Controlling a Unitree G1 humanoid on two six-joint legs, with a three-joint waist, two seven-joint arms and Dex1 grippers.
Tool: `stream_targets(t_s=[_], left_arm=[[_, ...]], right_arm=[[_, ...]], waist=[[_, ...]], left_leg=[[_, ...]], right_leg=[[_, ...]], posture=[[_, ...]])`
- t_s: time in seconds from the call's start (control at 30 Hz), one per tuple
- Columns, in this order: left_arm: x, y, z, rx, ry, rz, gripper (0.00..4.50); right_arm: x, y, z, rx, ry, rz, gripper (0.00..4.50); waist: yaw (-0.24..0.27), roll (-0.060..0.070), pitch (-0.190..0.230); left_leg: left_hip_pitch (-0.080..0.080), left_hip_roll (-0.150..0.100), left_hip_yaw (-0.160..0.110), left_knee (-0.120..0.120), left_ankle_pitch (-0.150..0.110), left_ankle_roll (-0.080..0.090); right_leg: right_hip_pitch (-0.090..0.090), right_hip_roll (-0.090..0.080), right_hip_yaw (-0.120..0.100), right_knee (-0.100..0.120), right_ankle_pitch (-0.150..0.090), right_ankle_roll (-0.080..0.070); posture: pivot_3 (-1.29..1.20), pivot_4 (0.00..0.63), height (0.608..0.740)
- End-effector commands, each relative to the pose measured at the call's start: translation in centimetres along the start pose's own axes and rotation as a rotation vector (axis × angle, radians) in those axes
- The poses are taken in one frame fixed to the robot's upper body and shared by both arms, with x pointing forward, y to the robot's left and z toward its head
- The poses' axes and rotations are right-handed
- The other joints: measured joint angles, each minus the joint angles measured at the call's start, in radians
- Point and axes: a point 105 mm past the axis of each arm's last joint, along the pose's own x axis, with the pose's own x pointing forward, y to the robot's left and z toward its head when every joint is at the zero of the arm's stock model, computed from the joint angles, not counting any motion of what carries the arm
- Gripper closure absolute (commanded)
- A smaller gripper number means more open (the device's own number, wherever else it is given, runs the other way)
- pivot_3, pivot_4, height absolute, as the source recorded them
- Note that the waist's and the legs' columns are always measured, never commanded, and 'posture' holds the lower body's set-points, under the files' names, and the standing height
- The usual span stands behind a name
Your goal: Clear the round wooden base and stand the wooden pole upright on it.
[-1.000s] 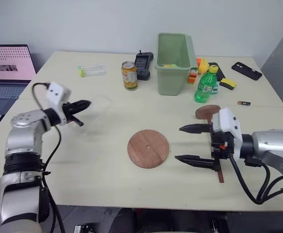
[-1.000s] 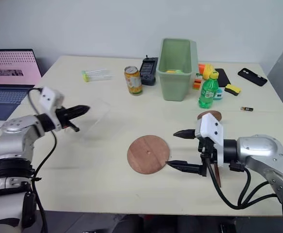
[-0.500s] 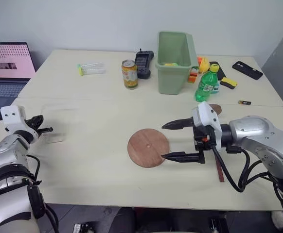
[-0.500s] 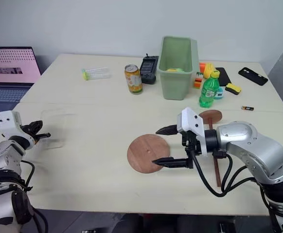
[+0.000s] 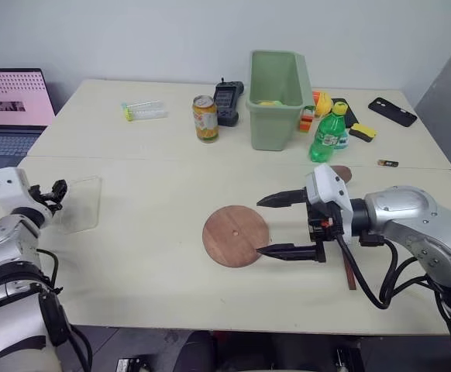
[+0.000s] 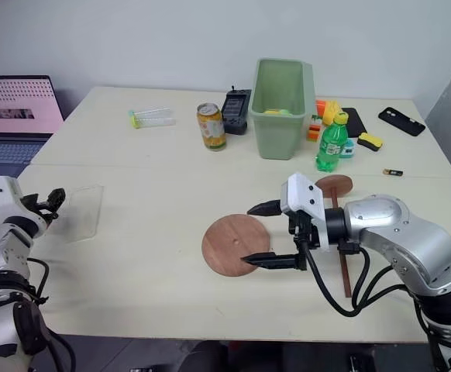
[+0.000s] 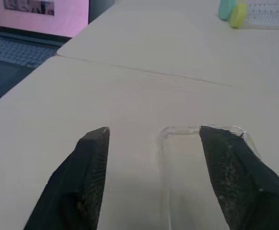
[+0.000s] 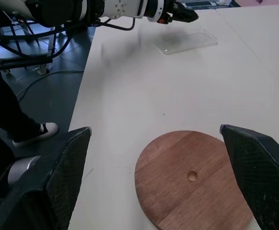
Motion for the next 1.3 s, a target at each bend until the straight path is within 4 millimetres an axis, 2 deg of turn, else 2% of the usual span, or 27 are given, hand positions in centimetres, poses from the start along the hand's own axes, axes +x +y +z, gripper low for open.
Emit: stream_targets(t_s=[0.03, 0.1, 0.2, 0.27, 0.33, 0.43, 0.57, 0.7, 0.9, 1.1, 1.3], left_arm=[[-0.8, -0.7, 6.2, 0.105, -0.199, -0.079, 1.05], [-1.1, -4.2, 7.2, 0.187, -0.218, -0.245, 1.05], [-2.3, -10.4, 7.1, 0.278, -0.192, -0.547, 1.05], [-4.4, -15.3, 6.3, 0.372, -0.145, -0.808, 1.05], [-6.7, -19.1, 5.2, 0.470, -0.100, -1.025, 1.05], [-9.7, -22.5, 4.2, 0.564, -0.056, -1.263, 1.05], [-12.5, -25.0, 3.1, 0.653, -0.022, -1.488, 1.05], [-14.8, -28.1, 2.6, 0.766, -0.081, -1.714, 1.05], [-15.6, -30.6, 3.0, 0.787, -0.176, -1.789, 1.05], [-16.5, -32.2, 3.1, 0.779, -0.248, -1.811, 1.05], [-17.2, -33.6, 3.0, 0.742, -0.302, -1.821, 1.05]], right_arm=[[-1.5, -0.2, 1.0, -0.047, -0.020, -0.084, 0.00], [-2.5, -0.4, 0.7, -0.037, -0.021, -0.151, 0.00], [-4.2, -0.8, 0.3, -0.017, -0.011, -0.255, 0.00], [-5.6, -1.1, -0.5, 0.000, 0.023, -0.346, 0.00], [-6.8, -1.2, -1.1, 0.024, 0.050, -0.422, 0.00], [-8.1, -1.1, -2.0, 0.090, 0.077, -0.515, 0.00], [-8.7, -1.1, -3.6, 0.178, 0.148, -0.594, 0.00], [-9.5, -4.3, -6.5, 0.295, 0.350, -0.786, 0.00], [-9.2, -7.2, -7.7, 0.543, 0.382, -0.856, 0.00], [-10.3, -9.7, -9.0, 0.656, 0.481, -0.931, 0.00], [-10.1, -11.0, -10.0, 0.814, 0.543, -0.871, 0.00]], waist=[[0.002, 0.000, 0.000], [0.005, 0.000, 0.000], [0.015, 0.000, 0.000], [0.018, 0.000, 0.000], [0.019, 0.000, 0.000], [0.016, 0.000, 0.000], [-0.003, 0.001, 0.001], [-0.004, 0.002, 0.001], [-0.001, 0.002, 0.001], [-0.001, 0.003, 0.002], [-0.001, 0.003, 0.002]], left_leg=[[0.000, 0.000, 0.000, 0.000, 0.000, 0.000], [-0.001, 0.000, -0.002, 0.000, 0.000, 0.000], [-0.003, -0.001, -0.003, 0.000, 0.000, 0.000], [-0.003, -0.002, -0.002, 0.001, 0.000, 0.000], [-0.003, -0.002, -0.001, 0.001, 0.000, 0.000], [-0.004, -0.001, -0.001, 0.001, 0.000, 0.000], [-0.001, 0.000, 0.001, 0.000, 0.000, 0.000], [0.003, -0.001, 0.004, -0.001, 0.000, 0.000], [0.001, -0.001, 0.005, 0.000, 0.000, 0.001], [-0.003, -0.001, 0.004, 0.000, 0.000, 0.001], [-0.003, -0.001, 0.004, 0.001, -0.001, 0.001]], right_leg=[[0.000, 0.000, 0.000, 0.000, 0.000, 0.000], [0.001, -0.001, 0.001, 0.000, 0.000, 0.000], [0.001, -0.001, 0.000, -0.001, 0.000, 0.000], [0.001, -0.001, 0.001, -0.001, 0.000, 0.000], [0.001, -0.001, 0.002, 0.000, 0.000, 0.000], [0.000, 0.001, 0.002, -0.001, 0.000, 0.000], [0.001, 0.003, 0.003, 0.000, 0.000, 0.000], [0.003, 0.007, 0.003, 0.001, 0.000, 0.000], [0.002, 0.008, 0.004, 0.000, 0.000, 0.000], [0.000, 0.006, 0.003, -0.001, 0.000, 0.000], [0.000, 0.006, 0.003, -0.001, 0.000, 0.000]], posture=[[0.00, 0.150, 0.740], [0.00, 0.150, 0.740], [0.00, 0.150, 0.740], [0.00, 0.150, 0.740], [0.00, 0.150, 0.740], [0.00, 0.150, 0.740], [0.00, 0.150, 0.740], [0.00, 0.150, 0.740], [0.00, 0.150, 0.740], [0.00, 0.150, 0.740], [0.00, 0.150, 0.740]])
